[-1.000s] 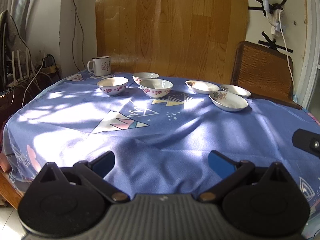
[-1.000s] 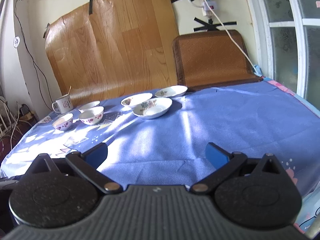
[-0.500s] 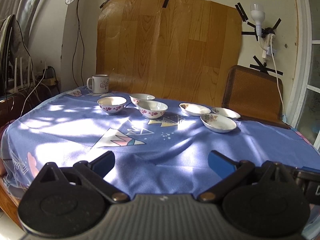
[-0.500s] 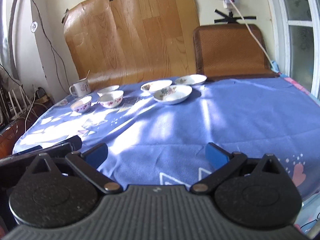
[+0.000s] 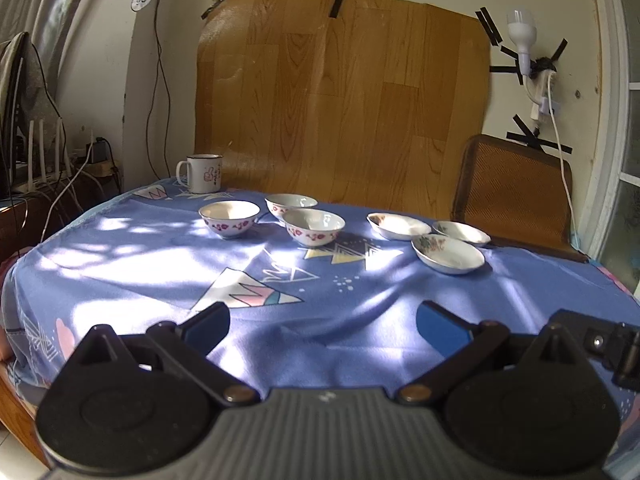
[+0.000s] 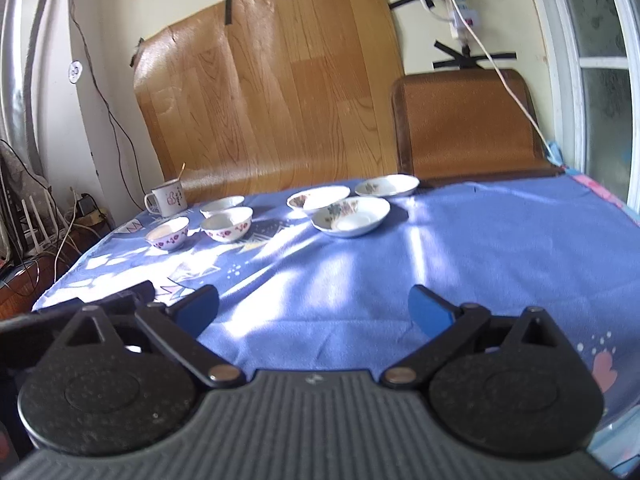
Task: Organize plates and bowls
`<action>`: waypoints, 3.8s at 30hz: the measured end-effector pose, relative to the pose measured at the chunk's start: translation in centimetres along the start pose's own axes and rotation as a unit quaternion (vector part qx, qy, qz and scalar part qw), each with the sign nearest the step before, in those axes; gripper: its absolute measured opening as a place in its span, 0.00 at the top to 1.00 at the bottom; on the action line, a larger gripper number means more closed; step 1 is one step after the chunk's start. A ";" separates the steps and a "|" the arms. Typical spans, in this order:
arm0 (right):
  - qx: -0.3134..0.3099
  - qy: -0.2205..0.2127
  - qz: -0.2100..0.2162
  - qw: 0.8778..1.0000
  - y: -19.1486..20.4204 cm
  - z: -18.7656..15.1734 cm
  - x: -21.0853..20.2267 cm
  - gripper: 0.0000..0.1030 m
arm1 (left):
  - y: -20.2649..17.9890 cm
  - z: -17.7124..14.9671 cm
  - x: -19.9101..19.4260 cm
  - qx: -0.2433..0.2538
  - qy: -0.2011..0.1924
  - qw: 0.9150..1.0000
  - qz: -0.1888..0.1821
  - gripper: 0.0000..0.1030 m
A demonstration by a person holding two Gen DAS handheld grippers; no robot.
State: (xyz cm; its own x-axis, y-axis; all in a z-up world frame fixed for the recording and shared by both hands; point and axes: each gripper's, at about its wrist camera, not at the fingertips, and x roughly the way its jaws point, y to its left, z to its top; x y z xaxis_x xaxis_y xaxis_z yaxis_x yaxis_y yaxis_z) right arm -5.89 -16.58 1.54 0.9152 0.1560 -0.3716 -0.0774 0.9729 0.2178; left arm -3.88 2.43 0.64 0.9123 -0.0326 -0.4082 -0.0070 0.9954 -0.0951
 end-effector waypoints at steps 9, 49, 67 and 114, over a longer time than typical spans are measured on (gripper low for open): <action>0.014 0.024 0.016 0.999 -0.7 0.0 0.7 0.44 | -0.1 -0.1 0.5 -0.006 0.011 1.000 -0.011 0.00; 0.123 0.160 0.041 0.979 -11.0 7.4 23.0 0.89 | -8.4 8.6 28.5 -0.014 0.243 0.963 -0.113 0.87; 0.047 0.210 0.165 0.962 4.2 3.7 22.3 0.87 | 7.5 5.9 18.5 -0.098 0.197 0.976 0.009 0.86; -0.002 0.202 0.188 0.961 9.1 3.6 23.4 0.82 | 9.8 6.7 18.0 -0.093 0.164 0.980 0.059 0.72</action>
State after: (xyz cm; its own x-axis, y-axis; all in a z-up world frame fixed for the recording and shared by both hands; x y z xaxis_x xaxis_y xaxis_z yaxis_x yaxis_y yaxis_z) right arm 16.30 -4.72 -1.92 0.5945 0.5499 -0.5866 -0.3750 0.8350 0.4027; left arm 15.20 12.22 -1.59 0.7205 0.0238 -0.6931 -0.2057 0.9618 -0.1808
